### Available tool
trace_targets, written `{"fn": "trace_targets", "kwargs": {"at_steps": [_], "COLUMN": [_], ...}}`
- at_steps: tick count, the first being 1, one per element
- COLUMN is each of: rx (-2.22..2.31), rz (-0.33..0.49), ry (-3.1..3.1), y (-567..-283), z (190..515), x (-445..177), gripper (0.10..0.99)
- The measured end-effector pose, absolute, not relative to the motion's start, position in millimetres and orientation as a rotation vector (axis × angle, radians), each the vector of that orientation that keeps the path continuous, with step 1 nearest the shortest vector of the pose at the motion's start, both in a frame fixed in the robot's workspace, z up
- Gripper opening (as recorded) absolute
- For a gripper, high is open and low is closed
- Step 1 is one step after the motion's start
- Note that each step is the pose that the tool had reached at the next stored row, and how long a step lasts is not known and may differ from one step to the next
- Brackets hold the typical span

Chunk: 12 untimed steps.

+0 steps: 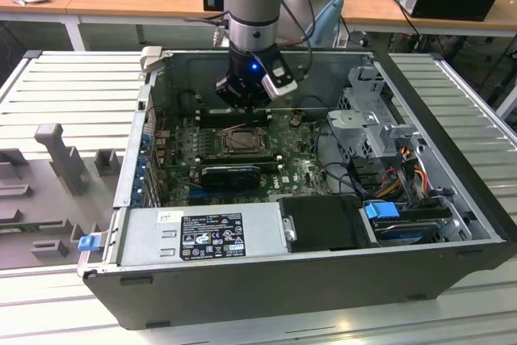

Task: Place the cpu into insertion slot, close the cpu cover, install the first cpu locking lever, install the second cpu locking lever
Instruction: 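Install the first cpu locking lever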

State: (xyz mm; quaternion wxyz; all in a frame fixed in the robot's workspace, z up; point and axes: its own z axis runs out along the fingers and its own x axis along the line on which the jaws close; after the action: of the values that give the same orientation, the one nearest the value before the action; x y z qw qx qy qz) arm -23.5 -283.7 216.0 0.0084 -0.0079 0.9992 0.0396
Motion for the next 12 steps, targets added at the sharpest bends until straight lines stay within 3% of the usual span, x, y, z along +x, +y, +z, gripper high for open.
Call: {"fn": "trace_targets", "kwargs": {"at_steps": [12], "rx": [-0.044], "rz": [0.123], "ry": [3.123], "y": [-281.6], "z": [207.6], "x": [-21.1], "gripper": [0.106]}}
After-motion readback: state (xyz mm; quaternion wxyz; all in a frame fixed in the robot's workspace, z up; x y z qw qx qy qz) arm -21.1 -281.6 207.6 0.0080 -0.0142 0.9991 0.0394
